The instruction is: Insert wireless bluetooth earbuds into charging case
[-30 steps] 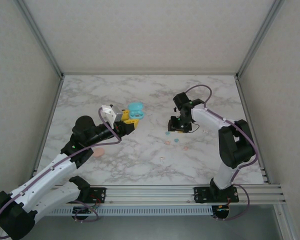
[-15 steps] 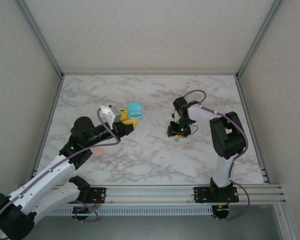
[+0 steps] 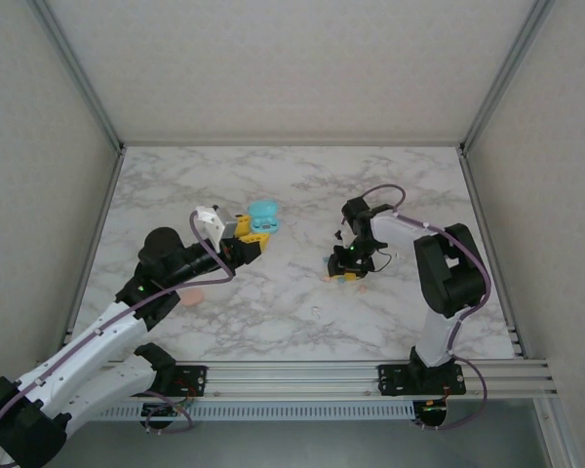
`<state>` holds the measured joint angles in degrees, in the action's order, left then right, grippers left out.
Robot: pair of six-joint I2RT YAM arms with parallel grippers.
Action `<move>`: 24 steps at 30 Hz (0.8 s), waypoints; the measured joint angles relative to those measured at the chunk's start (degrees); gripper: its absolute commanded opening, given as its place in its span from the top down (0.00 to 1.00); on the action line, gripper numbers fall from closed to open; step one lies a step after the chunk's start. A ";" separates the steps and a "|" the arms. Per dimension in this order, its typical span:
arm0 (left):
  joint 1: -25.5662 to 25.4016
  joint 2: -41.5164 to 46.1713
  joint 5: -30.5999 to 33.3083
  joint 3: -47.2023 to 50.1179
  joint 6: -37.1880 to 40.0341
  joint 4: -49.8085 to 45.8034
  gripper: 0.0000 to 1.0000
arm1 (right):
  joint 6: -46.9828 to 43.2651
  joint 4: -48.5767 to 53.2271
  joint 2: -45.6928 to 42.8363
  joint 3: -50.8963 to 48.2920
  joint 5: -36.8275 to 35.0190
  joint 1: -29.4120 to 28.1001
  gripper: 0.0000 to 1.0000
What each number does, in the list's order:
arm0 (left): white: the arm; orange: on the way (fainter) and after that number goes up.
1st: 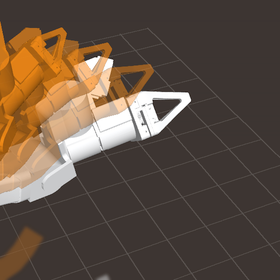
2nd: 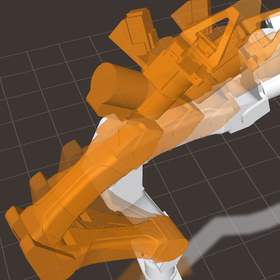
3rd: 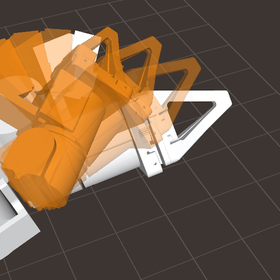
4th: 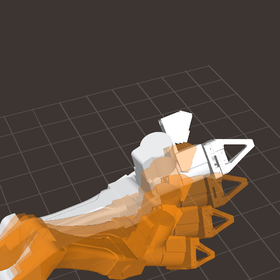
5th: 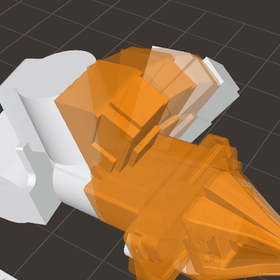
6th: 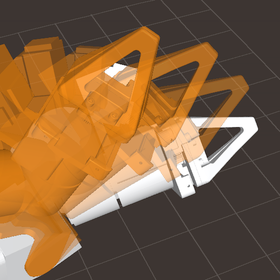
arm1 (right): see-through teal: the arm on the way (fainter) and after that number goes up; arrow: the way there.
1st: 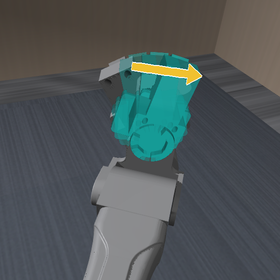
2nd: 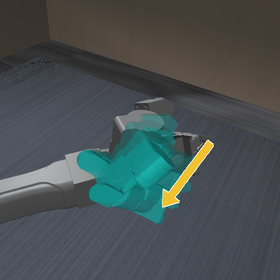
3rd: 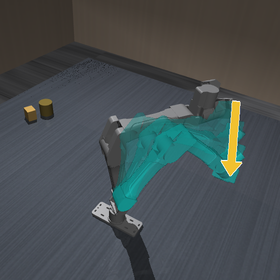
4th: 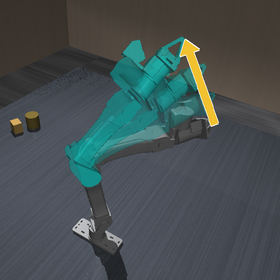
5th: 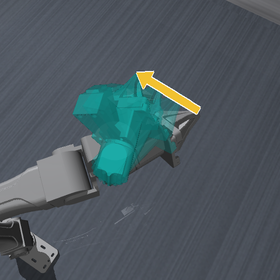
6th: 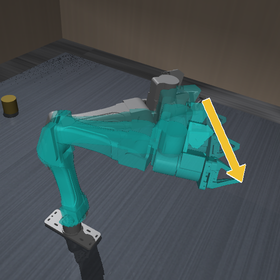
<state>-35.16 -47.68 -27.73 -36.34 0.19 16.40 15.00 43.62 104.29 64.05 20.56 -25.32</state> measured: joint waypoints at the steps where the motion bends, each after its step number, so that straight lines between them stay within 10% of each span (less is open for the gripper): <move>1: 0.00 0.00 0.00 0.00 0.00 0.00 0.71 | -0.07 0.17 -0.15 -0.07 0.50 0.00 0.61; 24: 0.00 -0.09 0.00 0.00 0.00 0.02 0.71 | -0.70 5.68 -2.67 2.16 -9.11 -3.21 0.62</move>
<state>-35.16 -47.77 -27.73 -36.34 0.19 16.43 14.31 49.30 101.62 66.22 11.44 -28.53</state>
